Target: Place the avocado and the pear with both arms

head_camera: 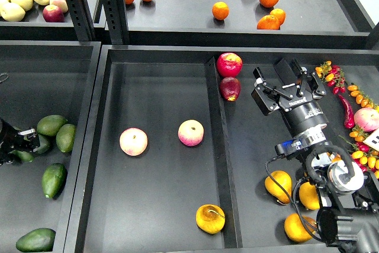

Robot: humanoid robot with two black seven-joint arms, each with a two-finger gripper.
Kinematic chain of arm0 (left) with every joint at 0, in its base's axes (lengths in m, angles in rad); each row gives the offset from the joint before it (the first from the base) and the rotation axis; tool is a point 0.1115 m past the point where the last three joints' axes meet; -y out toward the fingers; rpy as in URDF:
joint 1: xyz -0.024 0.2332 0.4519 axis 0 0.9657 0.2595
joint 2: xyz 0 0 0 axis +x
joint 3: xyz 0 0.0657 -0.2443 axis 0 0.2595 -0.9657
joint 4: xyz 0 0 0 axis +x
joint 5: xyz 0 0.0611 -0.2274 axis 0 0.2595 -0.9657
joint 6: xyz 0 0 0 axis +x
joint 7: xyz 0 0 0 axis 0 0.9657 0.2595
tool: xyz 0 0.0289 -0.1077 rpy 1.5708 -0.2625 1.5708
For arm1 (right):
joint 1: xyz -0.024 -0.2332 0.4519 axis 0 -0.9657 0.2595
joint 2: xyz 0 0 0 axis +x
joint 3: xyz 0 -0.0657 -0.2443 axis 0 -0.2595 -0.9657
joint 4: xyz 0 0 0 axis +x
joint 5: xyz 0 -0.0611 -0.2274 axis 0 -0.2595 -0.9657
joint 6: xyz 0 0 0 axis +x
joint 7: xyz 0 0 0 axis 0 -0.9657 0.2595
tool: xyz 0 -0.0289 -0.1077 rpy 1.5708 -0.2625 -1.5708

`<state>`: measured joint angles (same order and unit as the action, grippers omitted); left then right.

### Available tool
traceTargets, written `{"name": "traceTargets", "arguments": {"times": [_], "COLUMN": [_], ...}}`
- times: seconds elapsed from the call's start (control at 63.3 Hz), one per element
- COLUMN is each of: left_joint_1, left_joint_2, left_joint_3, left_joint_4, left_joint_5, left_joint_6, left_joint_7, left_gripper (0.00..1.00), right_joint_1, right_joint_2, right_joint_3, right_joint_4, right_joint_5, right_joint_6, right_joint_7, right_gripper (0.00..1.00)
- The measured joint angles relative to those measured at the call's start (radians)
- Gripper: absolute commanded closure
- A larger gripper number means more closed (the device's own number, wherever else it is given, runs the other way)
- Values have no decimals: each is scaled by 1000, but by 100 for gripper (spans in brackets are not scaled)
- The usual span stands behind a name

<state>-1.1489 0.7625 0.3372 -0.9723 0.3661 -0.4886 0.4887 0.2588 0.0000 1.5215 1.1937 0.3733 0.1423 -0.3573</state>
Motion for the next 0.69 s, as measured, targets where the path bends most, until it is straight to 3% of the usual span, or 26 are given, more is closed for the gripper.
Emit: {"name": "traceTargets", "arguments": {"times": [0.695], "left_joint_1": [267], "left_joint_2": [-13], "left_joint_3": [-131], "left_joint_4": [29], "left_joint_5": [36], "left_joint_6": [0], "left_joint_7": [0], "left_gripper": [67], "right_joint_1": [18], "right_joint_2": [0], "right_joint_3": [-22], "right_joint_4": [-20], "right_joint_5": [-11], "right_joint_6": [-1], "right_joint_7": [0], "right_gripper": [0]}}
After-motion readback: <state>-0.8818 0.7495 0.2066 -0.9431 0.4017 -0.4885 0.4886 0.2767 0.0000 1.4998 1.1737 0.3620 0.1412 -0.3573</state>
